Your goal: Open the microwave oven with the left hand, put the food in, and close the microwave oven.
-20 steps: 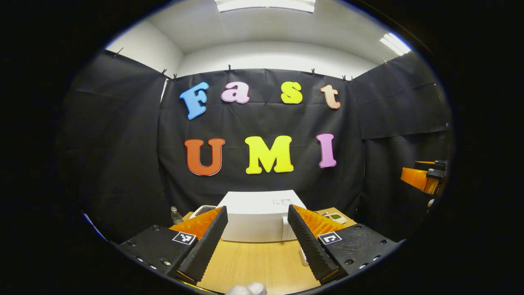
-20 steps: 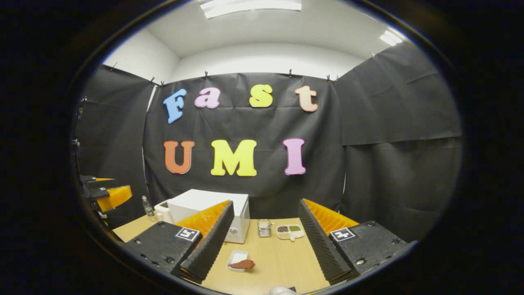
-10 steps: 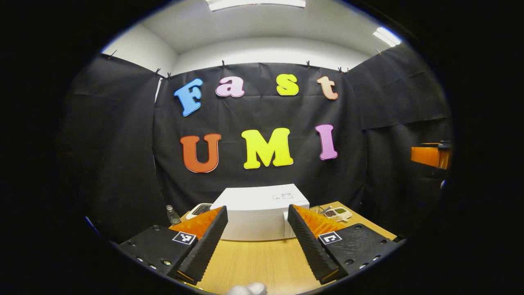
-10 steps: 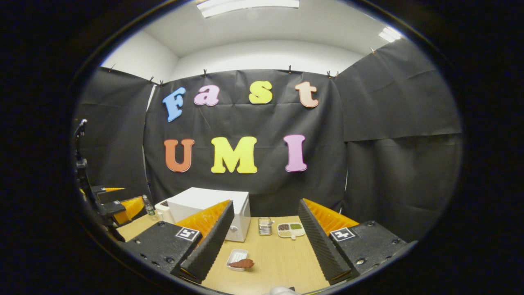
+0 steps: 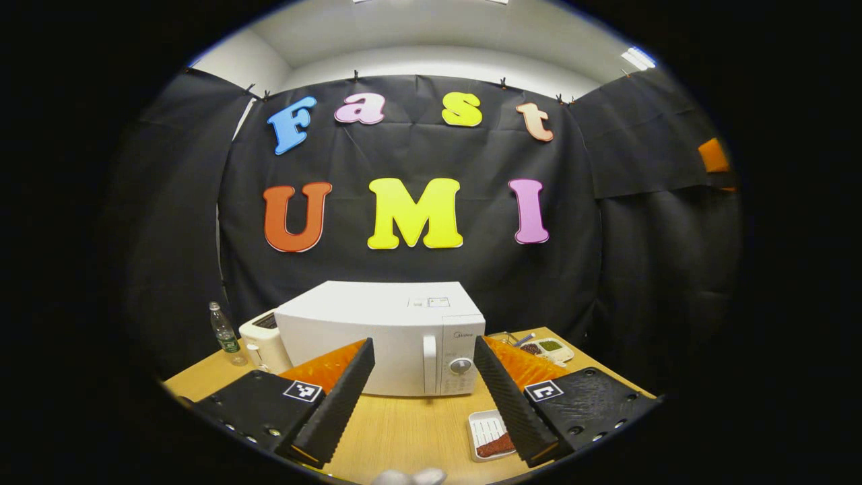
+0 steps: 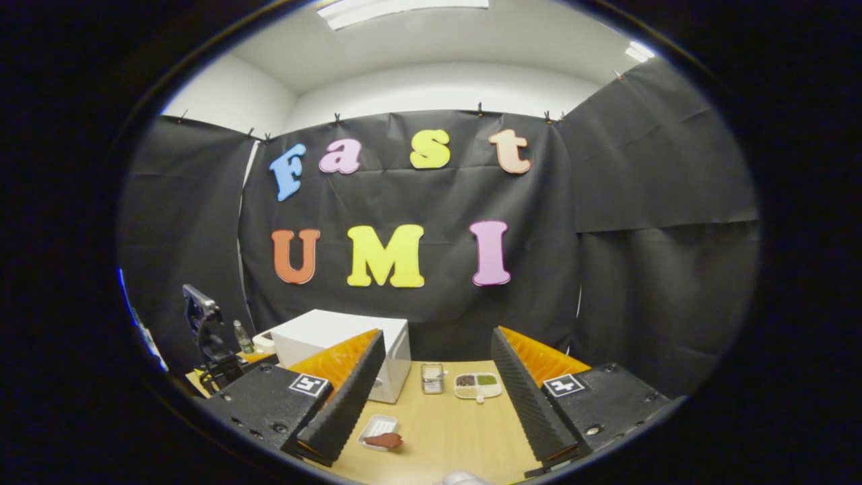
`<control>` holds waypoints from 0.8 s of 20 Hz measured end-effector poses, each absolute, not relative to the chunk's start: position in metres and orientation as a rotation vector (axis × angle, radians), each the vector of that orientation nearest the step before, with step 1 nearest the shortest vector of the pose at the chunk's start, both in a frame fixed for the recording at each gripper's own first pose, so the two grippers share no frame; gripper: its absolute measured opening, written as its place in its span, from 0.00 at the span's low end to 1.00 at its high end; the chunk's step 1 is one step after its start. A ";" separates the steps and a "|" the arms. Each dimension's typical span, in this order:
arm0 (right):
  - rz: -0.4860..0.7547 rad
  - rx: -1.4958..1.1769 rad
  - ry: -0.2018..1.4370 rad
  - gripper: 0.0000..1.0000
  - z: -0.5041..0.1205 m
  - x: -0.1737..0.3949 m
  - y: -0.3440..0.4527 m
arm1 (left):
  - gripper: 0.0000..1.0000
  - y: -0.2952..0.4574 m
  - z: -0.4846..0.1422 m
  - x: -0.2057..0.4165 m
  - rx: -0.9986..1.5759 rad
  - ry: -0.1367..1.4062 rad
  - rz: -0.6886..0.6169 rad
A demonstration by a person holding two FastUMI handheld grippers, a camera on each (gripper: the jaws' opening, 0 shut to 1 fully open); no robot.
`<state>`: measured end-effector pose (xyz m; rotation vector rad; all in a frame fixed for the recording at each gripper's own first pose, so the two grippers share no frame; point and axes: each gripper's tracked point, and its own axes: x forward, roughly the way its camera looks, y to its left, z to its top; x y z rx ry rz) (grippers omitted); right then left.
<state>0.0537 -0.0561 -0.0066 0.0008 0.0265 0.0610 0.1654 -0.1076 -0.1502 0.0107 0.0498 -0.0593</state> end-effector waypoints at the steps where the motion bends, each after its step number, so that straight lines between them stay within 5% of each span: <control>1: 0.059 -0.007 0.034 0.96 -0.009 0.056 -0.060 | 0.93 -0.111 -0.161 0.179 0.025 0.047 -0.058; 3: 0.054 -0.029 0.064 0.96 -0.019 0.062 -0.068 | 0.84 -0.118 -0.186 0.205 0.034 0.065 -0.066; 4: 0.052 -0.034 0.074 0.96 -0.022 0.062 -0.070 | 0.94 -0.119 -0.196 0.219 0.038 0.071 -0.060; 5: 0.049 -0.036 0.081 0.96 -0.026 0.063 -0.073 | 0.87 -0.119 -0.205 0.232 0.039 0.076 -0.057; 6: 0.044 -0.032 0.086 0.96 -0.027 0.063 -0.076 | 0.95 -0.118 -0.217 0.245 0.038 0.087 -0.052; 16: 0.006 -0.015 0.161 1.00 -0.050 0.069 -0.094 | 0.95 -0.109 -0.291 0.311 -0.020 0.212 -0.012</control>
